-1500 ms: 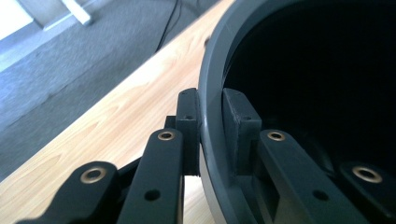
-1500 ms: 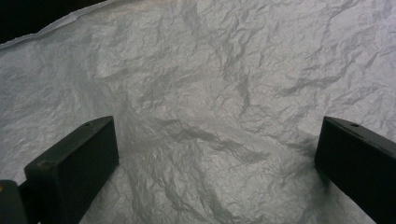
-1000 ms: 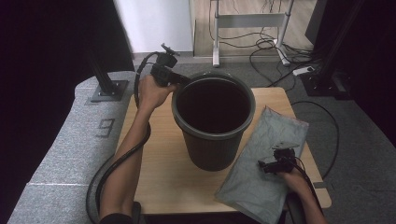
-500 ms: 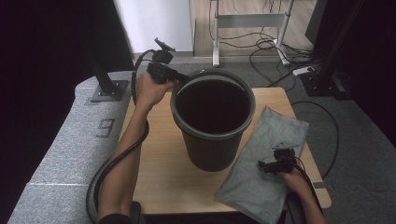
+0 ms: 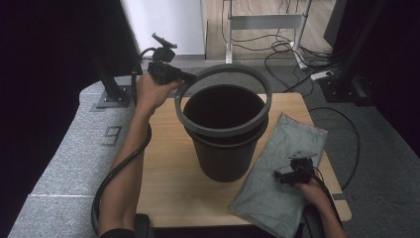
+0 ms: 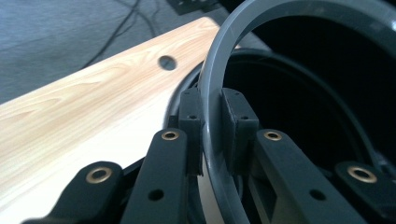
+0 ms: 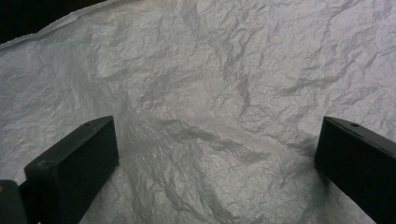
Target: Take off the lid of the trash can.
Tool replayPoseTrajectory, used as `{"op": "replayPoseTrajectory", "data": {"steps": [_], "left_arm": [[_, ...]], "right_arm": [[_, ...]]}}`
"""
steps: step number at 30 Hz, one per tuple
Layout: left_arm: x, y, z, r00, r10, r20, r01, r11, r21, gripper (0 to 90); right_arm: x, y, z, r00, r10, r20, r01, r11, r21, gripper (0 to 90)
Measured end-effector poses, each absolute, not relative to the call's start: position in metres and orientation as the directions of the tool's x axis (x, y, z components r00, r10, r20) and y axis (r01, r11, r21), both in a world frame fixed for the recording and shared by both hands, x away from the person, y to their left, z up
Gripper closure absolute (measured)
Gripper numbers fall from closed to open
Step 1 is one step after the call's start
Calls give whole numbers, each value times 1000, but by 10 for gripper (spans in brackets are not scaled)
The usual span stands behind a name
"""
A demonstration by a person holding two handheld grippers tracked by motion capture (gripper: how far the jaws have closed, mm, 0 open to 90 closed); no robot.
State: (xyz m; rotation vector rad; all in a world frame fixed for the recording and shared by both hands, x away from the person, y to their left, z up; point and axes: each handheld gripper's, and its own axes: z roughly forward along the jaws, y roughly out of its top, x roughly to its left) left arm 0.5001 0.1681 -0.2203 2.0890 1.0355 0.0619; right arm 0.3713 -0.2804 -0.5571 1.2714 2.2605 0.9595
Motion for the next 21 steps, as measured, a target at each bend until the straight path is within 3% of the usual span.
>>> {"op": "replayPoseTrajectory", "data": {"steps": [21], "left_arm": [[492,217,-236,593,773,-224,682,-336,650,788]], "right_arm": [[371,-280,-557,-522,853,8,598,359,716,0]]}}
